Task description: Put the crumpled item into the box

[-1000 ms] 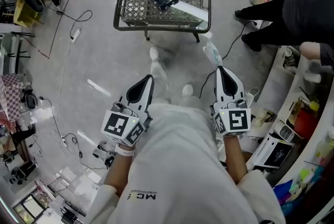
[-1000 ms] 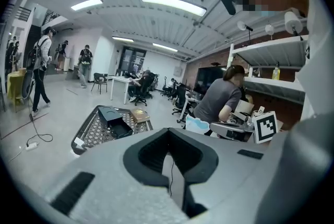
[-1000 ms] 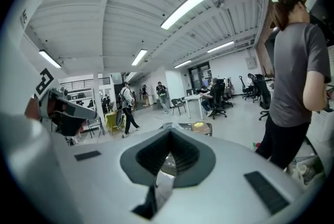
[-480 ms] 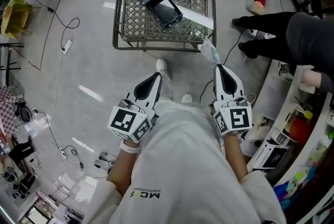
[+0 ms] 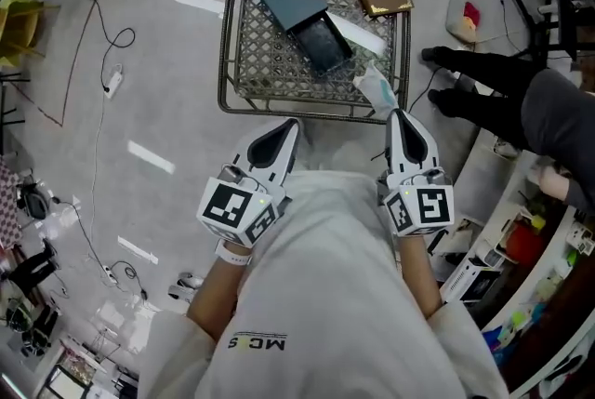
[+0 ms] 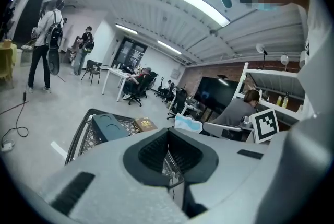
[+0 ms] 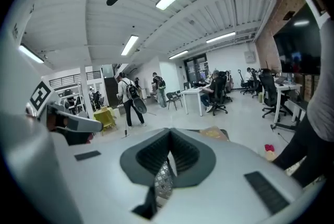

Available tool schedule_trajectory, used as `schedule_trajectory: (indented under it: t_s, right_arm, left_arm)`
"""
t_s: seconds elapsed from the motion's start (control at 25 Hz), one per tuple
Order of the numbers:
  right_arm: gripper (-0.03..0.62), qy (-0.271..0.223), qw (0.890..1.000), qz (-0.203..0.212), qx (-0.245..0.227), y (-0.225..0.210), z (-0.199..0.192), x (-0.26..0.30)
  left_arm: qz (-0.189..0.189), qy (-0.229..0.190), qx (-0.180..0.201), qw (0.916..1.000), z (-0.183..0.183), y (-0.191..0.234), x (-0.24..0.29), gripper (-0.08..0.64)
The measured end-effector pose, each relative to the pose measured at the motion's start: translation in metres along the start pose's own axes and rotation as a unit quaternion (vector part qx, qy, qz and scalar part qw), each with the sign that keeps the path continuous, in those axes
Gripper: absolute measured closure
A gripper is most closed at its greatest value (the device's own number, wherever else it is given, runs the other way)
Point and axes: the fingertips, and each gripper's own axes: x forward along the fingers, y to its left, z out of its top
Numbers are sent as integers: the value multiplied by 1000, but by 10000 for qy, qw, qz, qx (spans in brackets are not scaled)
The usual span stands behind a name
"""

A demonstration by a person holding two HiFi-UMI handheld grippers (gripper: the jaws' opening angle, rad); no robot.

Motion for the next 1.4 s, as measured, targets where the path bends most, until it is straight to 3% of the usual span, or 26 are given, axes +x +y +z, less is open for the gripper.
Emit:
schedule_trajectory:
  t_s: [0.56,0.96,1.28,1.4]
  right_arm:
    - [578,387,9934,862,-657,14,-5,81]
    - [578,880,9887,1101,-502,10,-54,145]
    - [578,1392,9783,1457,-491,5,-104,193]
    - [578,1502,9781,1413,-268,0,-119,206]
  left_arm:
    - [407,128,-184,9989,16,46,33,537]
    - [650,307,-404,9966,-13,72,55,537]
    - [827,405,-610,9939,-41,91,71,537]
    - [848,434,-632,9934,-50,101,78,537]
